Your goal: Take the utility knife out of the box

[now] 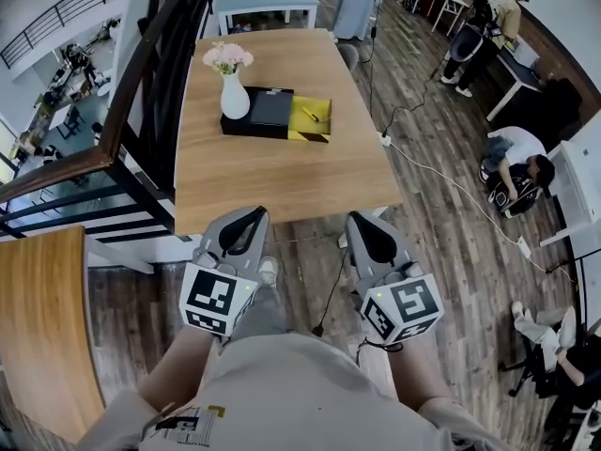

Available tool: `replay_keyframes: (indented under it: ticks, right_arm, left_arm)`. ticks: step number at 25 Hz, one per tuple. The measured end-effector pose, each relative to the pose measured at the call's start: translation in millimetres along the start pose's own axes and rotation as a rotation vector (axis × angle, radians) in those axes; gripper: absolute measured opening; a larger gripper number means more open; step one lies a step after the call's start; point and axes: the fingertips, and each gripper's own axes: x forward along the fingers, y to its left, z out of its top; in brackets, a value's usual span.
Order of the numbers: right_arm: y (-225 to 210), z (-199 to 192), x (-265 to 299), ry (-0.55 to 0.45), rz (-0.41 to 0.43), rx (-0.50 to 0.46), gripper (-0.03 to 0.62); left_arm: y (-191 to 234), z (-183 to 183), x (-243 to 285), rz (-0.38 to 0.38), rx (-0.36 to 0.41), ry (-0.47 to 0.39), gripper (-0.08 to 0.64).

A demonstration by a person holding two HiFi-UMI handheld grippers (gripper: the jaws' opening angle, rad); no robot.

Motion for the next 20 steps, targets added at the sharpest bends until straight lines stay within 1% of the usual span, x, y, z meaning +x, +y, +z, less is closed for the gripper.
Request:
replay_keyframes:
  ticks: [5, 11, 20]
  right_arm:
    - [-15.9, -0.7, 41.5, 0.020, -0.018, -0.002, 0.000]
    - [-35.3, 1.8, 107.7, 0.061, -0.036, -0.006, 0.001]
    - [-74.0, 25.9, 211.5, 0.088, -0.085, -0.004, 0.001]
  left_arm:
    - [30.1, -6.4, 38.1, -0.025, -0.017, 0.004, 0.002]
    - [74.4, -4.2, 89.1, -0.071, -0.037, -0.003, 0.002]
    - [151.5, 9.1, 172.6, -0.134, -0.046, 0.004, 0.002]
